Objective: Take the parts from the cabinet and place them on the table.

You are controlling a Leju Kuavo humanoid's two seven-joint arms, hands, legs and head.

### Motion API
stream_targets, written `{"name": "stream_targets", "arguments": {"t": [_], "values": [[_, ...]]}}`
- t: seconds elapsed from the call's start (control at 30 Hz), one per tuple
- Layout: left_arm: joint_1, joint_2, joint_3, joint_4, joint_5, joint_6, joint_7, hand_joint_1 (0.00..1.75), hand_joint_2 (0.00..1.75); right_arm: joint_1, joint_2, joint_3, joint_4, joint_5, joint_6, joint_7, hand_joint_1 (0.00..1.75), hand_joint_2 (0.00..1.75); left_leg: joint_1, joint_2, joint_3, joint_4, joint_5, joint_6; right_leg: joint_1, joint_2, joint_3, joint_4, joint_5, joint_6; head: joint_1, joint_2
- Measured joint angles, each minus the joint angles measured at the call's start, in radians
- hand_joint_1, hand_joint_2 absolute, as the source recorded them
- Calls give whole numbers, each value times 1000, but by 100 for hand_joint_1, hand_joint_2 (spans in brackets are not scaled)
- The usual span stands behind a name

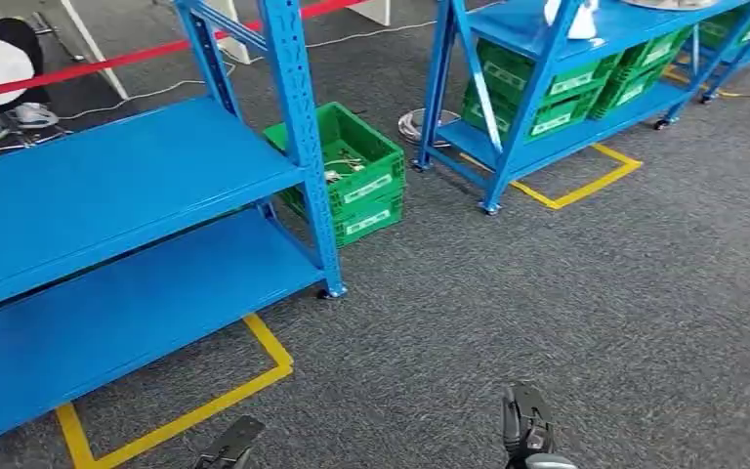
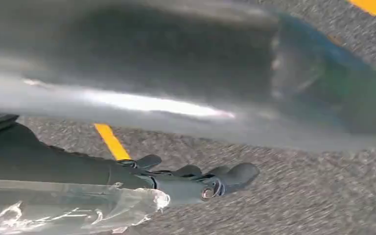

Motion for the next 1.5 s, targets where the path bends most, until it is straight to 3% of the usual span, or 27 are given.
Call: {"name": "stream_targets", "arguments": {"t": [0.03,0.07,0.1,0.2,0.23,0.27,0.3,0.37,0.43,0.5,0.53,0.57,0.6,0.73,0.8,0.87,0.93,0.97,1.03,1.07,1.1,1.23,1.3,1.33,1.4,1.43,1.5], "values": [[0,-1,0,0,0,0,0,0,0,-1,0,2,0,-2,-1,0,0,0,2,-15,1,2,-1,-5,-5,29,48,-103,49,1,0,0],[-1,-1,0,0,-1,0,0,0,0,-1,0,5,0,-3,-2,0,0,0,2,-27,-2,3,-1,-12,-13,89,71,-146,40,2,0,0],[-3,0,0,0,-3,0,0,0,0,-2,0,5,0,-3,-2,0,0,0,1,-37,-10,11,0,-18,-15,94,78,-161,41,-3,-2,0],[4,0,0,0,-3,0,0,0,0,-4,0,8,0,-3,-5,3,0,0,11,-65,-18,-4,14,-42,-3,67,73,-156,46,-22,-2,0],[5,3,0,0,-3,0,0,0,0,-4,2,11,0,-5,-6,3,0,0,11,-54,-21,0,10,-45,-11,48,77,-166,53,-34,0,0],[4,0,0,0,-3,2,0,0,0,-6,2,15,-1,-6,-7,2,0,0,1,11,-31,22,-9,-49,-9,39,78,-170,54,-40,-8,0],[0,0,0,0,-3,3,0,0,0,-6,1,18,-1,-7,-8,2,0,0,2,46,-61,81,-48,-53,-7,24,77,-170,55,-46,-14,0],[-4,0,0,0,-3,3,0,0,0,-2,0,23,-1,-13,-10,3,0,0,4,67,-137,242,-123,-57,-3,-11,76,-170,52,-50,-14,0],[1,1,0,0,-3,3,0,0,0,-1,0,24,0,-16,-12,3,0,0,4,71,-167,310,-129,-60,-2,-43,77,-170,51,-50,-14,0],[2,2,0,0,-3,3,0,0,0,-3,0,26,0,-16,-12,3,0,0,4,77,-106,199,-58,-58,-2,-70,78,-170,49,-48,-14,0],[1,2,0,0,-3,3,0,0,0,-3,0,27,0,-18,-12,3,0,0,3,96,-56,111,-20,-55,-2,-82,81,-170,48,-46,-14,0],[0,2,0,0,-3,4,-1,0,0,-3,0,31,0,-19,-13,4,0,0,-1,151,-11,38,0,-50,1,-91,85,-170,46,-42,-14,0],[-5,2,0,0,-4,4,-1,0,0,-2,0,32,0,-20,-13,5,0,0,-10,179,9,-8,-10,-47,12,-101,80,-161,39,-32,-18,0],[2,2,0,0,-6,4,-1,0,0,-2,-1,41,0,-22,-16,6,0,0,-6,124,-3,-4,-5,-21,11,-144,93,-168,34,-13,-11,0],[1,2,0,0,-6,4,-1,0,0,-3,-1,45,0,-22,-16,5,0,0,2,103,-3,-5,-1,-9,2,-41,60,-96,-15,-2,-1,0],[-2,-1,0,0,-6,3,-1,0,0,-2,-2,47,0,-23,-17,6,0,0,3,74,-4,-5,0,-5,2,-12,-20,77,-95,3,2,0],[2,0,0,0,-6,3,-1,0,0,0,-2,47,0,-23,-17,6,0,0,2,45,-3,-4,0,-5,2,-10,-65,155,-107,3,2,0],[3,1,0,0,-6,3,-1,0,0,0,-2,47,0,-24,-17,6,0,0,3,29,-3,-4,0,-5,1,-10,-55,125,-77,2,3,0],[2,0,0,0,-8,3,-1,0,0,-2,-2,48,0,-24,-16,6,0,0,7,-4,0,-2,0,-11,-4,7,21,-41,20,1,3,0],[2,0,0,0,-9,3,-1,0,0,-3,-2,48,0,-25,-16,6,0,0,10,-17,0,0,-1,-18,-11,48,61,-127,56,4,4,0],[2,0,0,0,-9,3,-1,0,0,-5,-2,48,0,-27,-16,6,0,0,8,-27,-5,2,-1,-27,-19,107,71,-146,34,6,3,0],[5,1,0,0,-9,0,-1,0,0,-4,-2,49,0,-36,-14,6,0,0,18,-72,-23,-1,14,-54,-13,69,73,-151,43,-20,2,0],[5,1,0,0,-8,0,-1,0,0,-6,-1,50,0,-37,-15,6,0,0,8,22,-46,43,-20,-60,-15,42,77,-157,45,-34,-8,0],[0,1,0,0,-9,0,-1,0,0,-4,-2,50,0,-37,-15,6,0,0,7,48,-80,110,-56,-63,-11,26,77,-157,45,-39,-10,0],[-4,1,0,0,-9,0,-1,0,0,2,-4,50,0,-37,-15,6,0,0,8,69,-157,264,-118,-64,-5,-11,77,-157,42,-43,-10,0],[-2,1,0,0,-9,-1,-1,0,0,2,-4,50,0,-37,-15,6,0,0,8,71,-175,301,-122,-64,-4,-26,77,-157,41,-45,-10,0],[2,2,0,0,-8,-1,-1,0,0,1,-4,50,0,-37,-15,6,0,0,7,73,-140,239,-67,-58,-1,-52,80,-157,38,-45,-10,0]]}}
